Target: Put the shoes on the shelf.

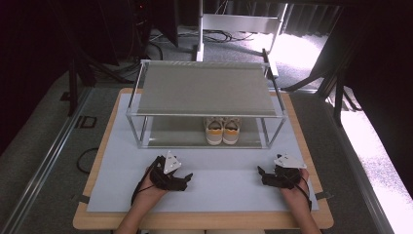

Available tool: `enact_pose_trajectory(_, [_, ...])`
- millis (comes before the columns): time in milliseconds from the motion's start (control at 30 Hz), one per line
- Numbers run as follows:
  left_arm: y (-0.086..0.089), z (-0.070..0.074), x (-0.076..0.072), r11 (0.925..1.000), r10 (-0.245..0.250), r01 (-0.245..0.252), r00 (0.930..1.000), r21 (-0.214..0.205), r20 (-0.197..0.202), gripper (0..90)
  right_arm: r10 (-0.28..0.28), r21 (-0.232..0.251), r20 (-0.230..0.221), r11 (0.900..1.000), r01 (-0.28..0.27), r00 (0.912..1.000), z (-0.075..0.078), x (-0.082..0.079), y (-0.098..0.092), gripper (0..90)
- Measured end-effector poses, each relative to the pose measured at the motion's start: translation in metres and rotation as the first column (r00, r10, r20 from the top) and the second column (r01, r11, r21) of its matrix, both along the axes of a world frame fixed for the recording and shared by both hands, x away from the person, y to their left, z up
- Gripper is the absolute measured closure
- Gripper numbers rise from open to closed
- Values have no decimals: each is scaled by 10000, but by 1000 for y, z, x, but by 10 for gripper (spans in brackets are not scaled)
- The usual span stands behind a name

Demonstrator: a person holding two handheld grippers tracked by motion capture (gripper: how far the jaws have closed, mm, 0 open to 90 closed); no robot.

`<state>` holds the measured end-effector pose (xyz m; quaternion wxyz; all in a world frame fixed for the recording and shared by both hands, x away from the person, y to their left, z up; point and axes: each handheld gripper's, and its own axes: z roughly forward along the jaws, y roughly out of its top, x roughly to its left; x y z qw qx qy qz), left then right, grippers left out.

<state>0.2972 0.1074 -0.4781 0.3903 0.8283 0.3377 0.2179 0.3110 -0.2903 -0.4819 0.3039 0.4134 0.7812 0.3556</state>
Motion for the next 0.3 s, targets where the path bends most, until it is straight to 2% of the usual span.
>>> enact_pose_trajectory(133, [5, 0, -1, 9991, 219, -218, 9998, -354, 32, 145, 12, 34, 45, 10000, -12, 10000, 0, -1, 0, 121])
enact_pose_trajectory(300, [7, -3, -1, 9986, 310, -312, 9995, -424, -50, 144, 6, 102, 31, 9999, -6, 10000, 0, 0, -1, 121])
